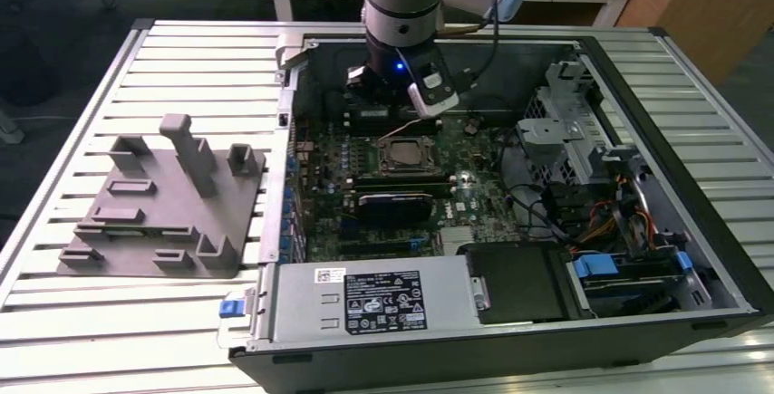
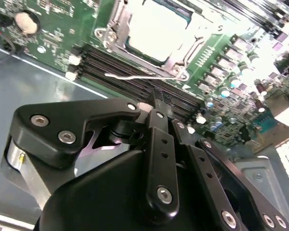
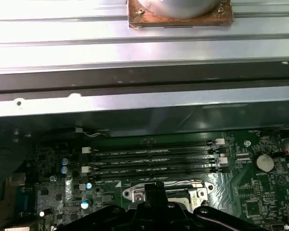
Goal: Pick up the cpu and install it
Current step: 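Install the first cpu locking lever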
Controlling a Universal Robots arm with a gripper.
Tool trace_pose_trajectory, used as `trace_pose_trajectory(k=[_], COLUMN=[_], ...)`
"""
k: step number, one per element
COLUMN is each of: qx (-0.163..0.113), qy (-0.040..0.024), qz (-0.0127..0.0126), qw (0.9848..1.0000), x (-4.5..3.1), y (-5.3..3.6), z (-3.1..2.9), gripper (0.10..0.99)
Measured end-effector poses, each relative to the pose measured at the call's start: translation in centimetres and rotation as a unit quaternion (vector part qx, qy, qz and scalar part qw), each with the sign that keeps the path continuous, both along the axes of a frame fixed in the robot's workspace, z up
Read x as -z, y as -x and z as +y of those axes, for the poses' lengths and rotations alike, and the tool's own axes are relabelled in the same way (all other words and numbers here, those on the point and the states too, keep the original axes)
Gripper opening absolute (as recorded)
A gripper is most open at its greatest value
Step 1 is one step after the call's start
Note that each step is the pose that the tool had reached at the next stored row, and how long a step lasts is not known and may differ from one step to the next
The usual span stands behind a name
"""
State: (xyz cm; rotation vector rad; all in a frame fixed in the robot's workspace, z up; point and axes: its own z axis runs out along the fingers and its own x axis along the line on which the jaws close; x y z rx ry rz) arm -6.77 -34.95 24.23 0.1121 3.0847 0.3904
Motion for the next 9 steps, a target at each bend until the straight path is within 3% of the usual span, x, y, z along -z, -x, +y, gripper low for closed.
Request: trace_pose_trajectory(k=[5, 9], qx=[0.004, 0.005], qy=[0.0014, 0.0016], qz=[0.0, 0.0], qw=[1.0, 1.0], x=[0.0, 0.0], y=[-0.82, -0.88], z=[0.0, 0.0], gripper=[0.106, 0.106])
